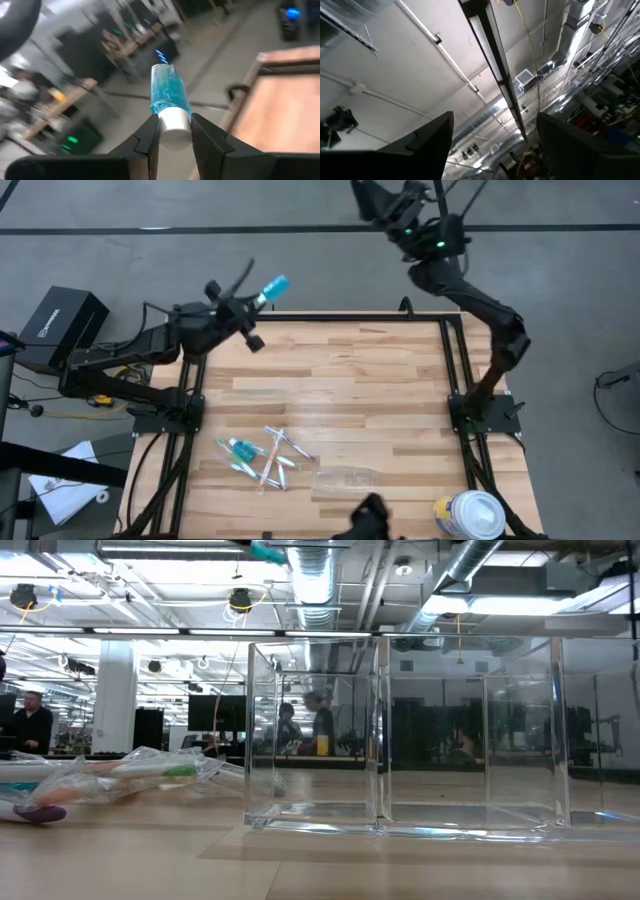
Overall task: Pick & Place toothbrushing station
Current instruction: Put the blue mouthwash into the transparent organizer
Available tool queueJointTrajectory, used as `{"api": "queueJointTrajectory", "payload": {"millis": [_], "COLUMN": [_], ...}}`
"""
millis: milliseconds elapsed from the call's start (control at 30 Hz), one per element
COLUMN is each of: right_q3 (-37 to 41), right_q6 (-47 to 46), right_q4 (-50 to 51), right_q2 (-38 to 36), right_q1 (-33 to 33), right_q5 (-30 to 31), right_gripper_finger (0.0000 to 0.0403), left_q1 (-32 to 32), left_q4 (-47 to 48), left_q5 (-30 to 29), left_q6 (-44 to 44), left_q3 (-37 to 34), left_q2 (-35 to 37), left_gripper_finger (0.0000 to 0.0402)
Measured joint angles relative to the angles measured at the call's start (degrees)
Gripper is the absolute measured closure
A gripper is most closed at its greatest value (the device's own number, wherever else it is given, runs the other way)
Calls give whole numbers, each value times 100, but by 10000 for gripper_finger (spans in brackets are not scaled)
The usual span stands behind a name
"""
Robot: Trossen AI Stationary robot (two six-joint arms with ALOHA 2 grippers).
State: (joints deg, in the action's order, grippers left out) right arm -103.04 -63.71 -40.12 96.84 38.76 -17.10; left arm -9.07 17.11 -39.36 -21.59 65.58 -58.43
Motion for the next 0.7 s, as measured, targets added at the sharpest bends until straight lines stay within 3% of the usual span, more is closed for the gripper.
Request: {"api": "queueJointTrajectory", "payload": {"millis": [133,367,567,700], "right_q3": [0,0,2,2], "right_q6": [551,1486,1574,1572], "right_q4": [890,2216,2530,2660], "right_q2": [-514,-1312,-1770,-1941], "right_q1": [211,476,791,938], "right_q5": [-350,-658,-1161,-1582], "right_gripper_finger": [129,129,129,129], "left_q1": [14,130,576,908], "left_q4": [983,1827,1874,1888], "left_q5": [925,2813,3833,4122], "left_q6": [1491,3742,5088,5971], "left_q3": [0,0,0,0], "left_q2": [-222,-867,-1280,-1434], "left_gripper_finger": [322,322,322,322]}}
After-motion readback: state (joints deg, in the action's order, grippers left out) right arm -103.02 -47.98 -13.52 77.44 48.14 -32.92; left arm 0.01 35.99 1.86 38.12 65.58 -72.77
